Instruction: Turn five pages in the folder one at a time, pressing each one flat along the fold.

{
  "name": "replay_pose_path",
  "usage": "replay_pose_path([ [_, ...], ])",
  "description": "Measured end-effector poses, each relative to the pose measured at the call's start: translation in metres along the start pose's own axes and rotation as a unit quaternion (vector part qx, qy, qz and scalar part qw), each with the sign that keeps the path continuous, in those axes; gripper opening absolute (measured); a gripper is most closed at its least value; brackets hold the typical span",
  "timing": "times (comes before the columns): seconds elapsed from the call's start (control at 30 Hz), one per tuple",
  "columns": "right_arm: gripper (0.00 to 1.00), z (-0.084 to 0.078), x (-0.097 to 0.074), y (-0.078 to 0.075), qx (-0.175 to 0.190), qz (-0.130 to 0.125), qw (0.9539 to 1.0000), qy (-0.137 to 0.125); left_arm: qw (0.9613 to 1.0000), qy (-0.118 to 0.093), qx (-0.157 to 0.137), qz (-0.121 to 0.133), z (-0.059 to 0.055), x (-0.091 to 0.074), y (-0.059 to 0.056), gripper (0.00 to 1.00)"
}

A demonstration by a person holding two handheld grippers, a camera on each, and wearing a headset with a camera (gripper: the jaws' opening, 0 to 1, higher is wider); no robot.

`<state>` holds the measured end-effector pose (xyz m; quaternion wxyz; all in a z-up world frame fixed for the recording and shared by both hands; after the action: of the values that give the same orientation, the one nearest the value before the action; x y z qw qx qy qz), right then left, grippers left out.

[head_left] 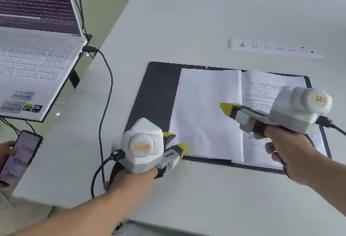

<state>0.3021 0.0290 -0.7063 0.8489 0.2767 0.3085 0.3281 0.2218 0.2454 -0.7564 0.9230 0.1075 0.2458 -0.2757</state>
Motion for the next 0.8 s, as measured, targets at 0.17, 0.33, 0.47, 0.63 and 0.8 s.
replay_pose_path([
  [0.17, 0.00, 0.008, -0.005, -0.022, -0.002, -0.014, 0.9999, 0.010, 0.9996, 0.004, 0.019, 0.019, -0.010, -0.003, -0.001, 0.14],
  [0.33, 0.00, 0.018, 0.008, -0.033, -0.003, -0.015, 0.9997, 0.018, 0.9990, 0.008, 0.037, 0.022, -0.010, -0.002, -0.002, 0.12],
  [0.47, 0.00, 0.028, 0.025, -0.042, 0.013, -0.017, 0.9996, 0.017, 0.9990, 0.006, 0.038, 0.023, -0.012, -0.001, -0.001, 0.12],
  [0.63, 0.00, 0.034, 0.039, -0.053, 0.060, -0.027, 0.9978, 0.010, 0.9986, 0.007, 0.047, 0.023, -0.012, -0.001, -0.001, 0.12],
  [0.8, 0.00, 0.039, 0.050, -0.067, 0.087, -0.041, 0.9953, 0.017, 0.9984, 0.008, 0.053, 0.019, -0.012, -0.001, 0.000, 0.12],
])
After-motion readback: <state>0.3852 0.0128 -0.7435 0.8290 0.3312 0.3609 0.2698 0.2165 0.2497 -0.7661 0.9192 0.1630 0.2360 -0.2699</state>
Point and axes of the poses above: the centre of the closed fingertips' face, and the gripper's own axes: x roughly forward along the fingers, y roughly to its left, z roughly out of its top, the point moved 10 cm from there along -x, roughly backward along the fingers, and after that the axes turned 11 degrees about x, right-handed, at the moved point
